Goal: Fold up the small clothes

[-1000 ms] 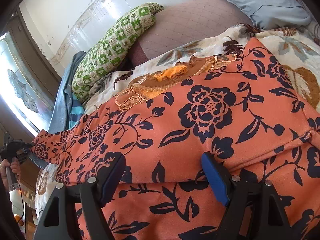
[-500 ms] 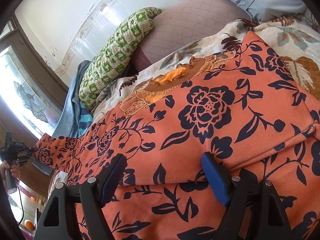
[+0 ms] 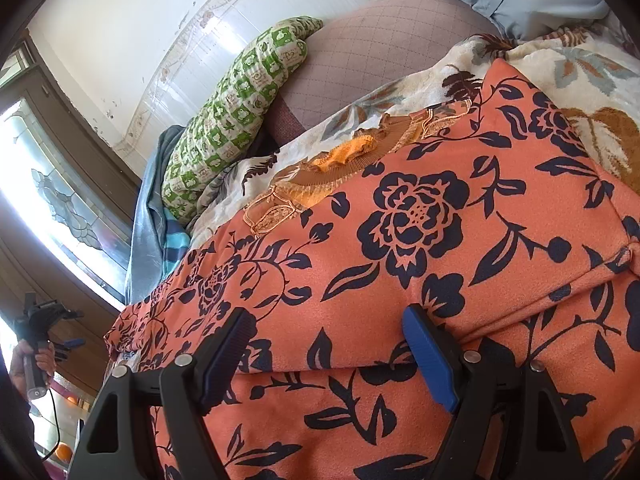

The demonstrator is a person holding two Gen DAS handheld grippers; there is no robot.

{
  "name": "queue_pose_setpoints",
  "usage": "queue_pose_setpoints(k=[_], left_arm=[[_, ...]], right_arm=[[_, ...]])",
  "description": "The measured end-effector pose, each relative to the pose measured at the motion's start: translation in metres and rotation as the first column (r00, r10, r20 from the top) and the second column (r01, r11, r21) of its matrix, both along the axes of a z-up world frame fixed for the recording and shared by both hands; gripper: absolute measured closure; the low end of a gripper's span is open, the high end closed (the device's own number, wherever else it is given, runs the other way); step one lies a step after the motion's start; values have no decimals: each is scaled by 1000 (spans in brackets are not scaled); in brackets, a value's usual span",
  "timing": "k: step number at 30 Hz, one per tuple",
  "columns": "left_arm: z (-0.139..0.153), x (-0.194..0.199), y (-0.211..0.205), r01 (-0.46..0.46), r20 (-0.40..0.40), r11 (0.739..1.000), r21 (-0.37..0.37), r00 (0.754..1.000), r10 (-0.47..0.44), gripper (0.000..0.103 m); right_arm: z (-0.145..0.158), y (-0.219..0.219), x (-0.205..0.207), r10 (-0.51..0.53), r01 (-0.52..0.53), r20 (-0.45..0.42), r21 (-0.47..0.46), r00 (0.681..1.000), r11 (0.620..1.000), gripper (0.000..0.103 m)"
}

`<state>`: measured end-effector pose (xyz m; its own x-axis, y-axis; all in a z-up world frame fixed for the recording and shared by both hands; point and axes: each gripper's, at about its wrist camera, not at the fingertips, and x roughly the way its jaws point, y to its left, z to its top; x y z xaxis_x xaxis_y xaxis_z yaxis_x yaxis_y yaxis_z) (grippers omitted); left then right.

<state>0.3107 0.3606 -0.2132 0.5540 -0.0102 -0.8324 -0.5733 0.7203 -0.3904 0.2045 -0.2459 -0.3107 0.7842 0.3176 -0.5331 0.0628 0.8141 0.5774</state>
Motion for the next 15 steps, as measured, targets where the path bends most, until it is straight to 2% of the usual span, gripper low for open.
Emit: queue_pose_setpoints(k=[4, 7, 8, 9, 10, 11, 13, 15], left_arm=[[-28, 5, 20, -61, 36, 989, -137, 997, 66, 37], [-33, 22, 21, -55, 74, 987, -153, 995, 67, 38], [-35, 29, 20, -50, 75, 988, -144, 995, 62, 47], [-37, 36, 19, -45, 66, 989, -139, 996, 55, 65], [-42, 43, 19, -41, 49, 990, -138, 998, 48, 75], [-45, 49, 18, -36, 28, 990, -134, 999, 41, 93], [-45, 54, 16, -37, 6, 994, -100, 999, 38, 96], [-30, 48, 12, -31, 56, 998, -47, 998, 34, 98]], right_arm=[[0, 0, 0, 0, 0, 1, -1, 1000, 1000, 22], [0, 1, 1, 0, 0, 2, -2, 1000, 1000, 22], [0, 1, 1, 0, 0, 2, -2, 1000, 1000, 22], [-1, 1, 1, 0, 0, 1, -3, 1000, 1000, 22], [-1, 1, 1, 0, 0, 1, -3, 1000, 1000, 22], [-1, 1, 1, 0, 0, 2, -2, 1000, 1000, 22], [-1, 1, 1, 0, 0, 2, -3, 1000, 1000, 22], [-1, 1, 1, -1, 1, 2, -3, 1000, 1000, 22]])
